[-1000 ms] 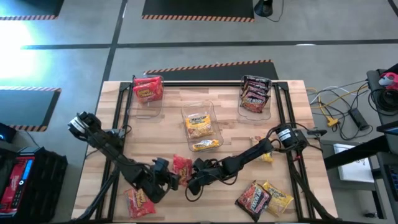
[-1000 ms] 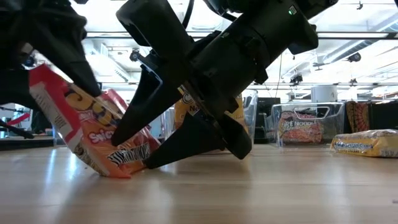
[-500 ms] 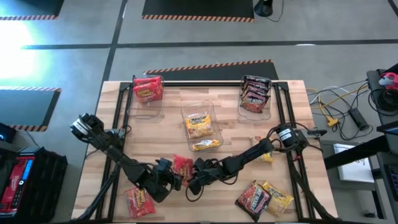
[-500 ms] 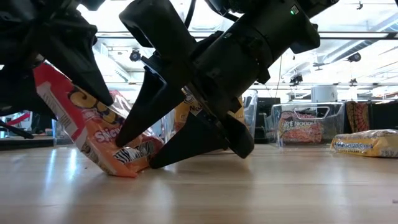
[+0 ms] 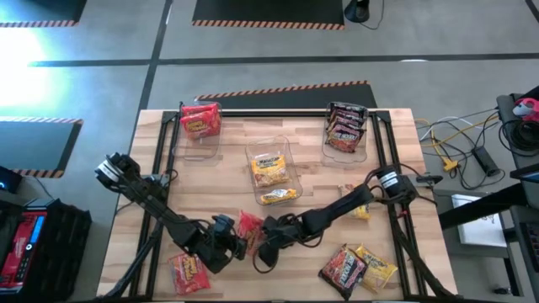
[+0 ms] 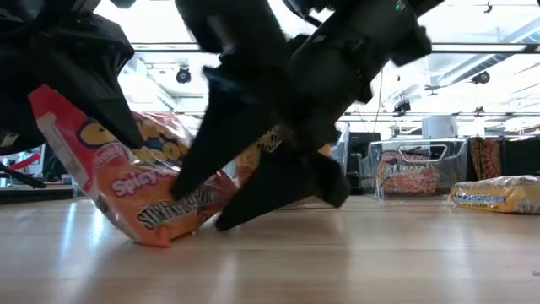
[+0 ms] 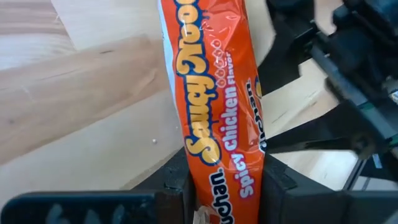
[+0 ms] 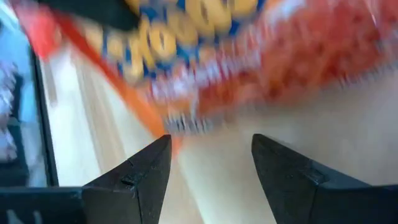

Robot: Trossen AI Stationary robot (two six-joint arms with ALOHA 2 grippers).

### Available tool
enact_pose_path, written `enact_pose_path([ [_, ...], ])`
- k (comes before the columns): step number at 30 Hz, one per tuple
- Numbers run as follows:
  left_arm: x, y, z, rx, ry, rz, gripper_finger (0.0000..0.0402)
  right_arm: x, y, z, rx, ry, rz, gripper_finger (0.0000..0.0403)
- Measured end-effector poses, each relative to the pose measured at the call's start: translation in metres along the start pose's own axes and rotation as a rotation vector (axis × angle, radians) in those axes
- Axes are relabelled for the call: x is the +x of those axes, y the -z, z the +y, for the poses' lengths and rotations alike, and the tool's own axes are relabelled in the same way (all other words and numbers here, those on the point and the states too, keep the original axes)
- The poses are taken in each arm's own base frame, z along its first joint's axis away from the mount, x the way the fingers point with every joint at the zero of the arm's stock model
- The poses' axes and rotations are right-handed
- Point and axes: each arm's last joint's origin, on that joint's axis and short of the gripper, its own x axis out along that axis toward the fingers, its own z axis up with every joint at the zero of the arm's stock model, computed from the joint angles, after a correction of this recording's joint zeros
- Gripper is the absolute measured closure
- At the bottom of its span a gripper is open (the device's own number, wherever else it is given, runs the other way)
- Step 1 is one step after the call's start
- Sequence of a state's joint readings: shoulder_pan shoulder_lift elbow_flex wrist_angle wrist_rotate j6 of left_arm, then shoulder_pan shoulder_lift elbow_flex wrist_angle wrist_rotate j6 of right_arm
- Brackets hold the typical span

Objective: Sort Maruchan noodles
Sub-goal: Put the top orange noodle pack into the top left transparent bin

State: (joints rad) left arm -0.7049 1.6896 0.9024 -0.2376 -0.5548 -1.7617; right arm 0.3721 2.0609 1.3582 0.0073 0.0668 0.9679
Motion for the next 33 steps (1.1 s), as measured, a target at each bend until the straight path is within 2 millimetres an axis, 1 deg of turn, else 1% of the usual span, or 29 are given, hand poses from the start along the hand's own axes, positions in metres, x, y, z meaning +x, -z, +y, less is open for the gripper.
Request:
enact_pose_path([
  [3, -0.002, 0.000, 0.000, 0.015, -0.001, 0.007, 0.0316, -0.012, -0.001, 0.001, -0.034, 0.031, 0.066, 0.0188],
  [7, -0.005, -0.002, -0.002, 0.026, 0.005, 0.017, 0.0316, -0.034, -0.004, 0.003, -0.069, 0.081, 0.120, 0.0188],
  [12, -0.013, -0.007, -0.005, 0.058, 0.028, 0.019, 0.0316, -0.066, -0.014, 0.014, -0.100, 0.067, 0.106, 0.0188],
  [16, -0.023, -0.015, -0.010, 0.097, 0.061, 0.003, 0.0316, -0.089, -0.022, 0.021, -0.132, 0.048, 0.077, 0.0188],
  [22, -0.039, -0.037, -0.016, 0.177, 0.084, -0.023, 0.0316, -0.117, -0.028, 0.020, -0.162, 0.130, 0.045, 0.0188],
  [28, -0.056, -0.069, -0.019, 0.264, 0.097, -0.051, 0.0316, -0.133, -0.028, 0.015, -0.175, 0.218, 0.051, 0.0188],
  [33, -0.075, -0.100, -0.013, 0.315, 0.070, -0.084, 0.0315, -0.143, -0.028, 0.012, -0.183, 0.273, 0.042, 0.0188],
])
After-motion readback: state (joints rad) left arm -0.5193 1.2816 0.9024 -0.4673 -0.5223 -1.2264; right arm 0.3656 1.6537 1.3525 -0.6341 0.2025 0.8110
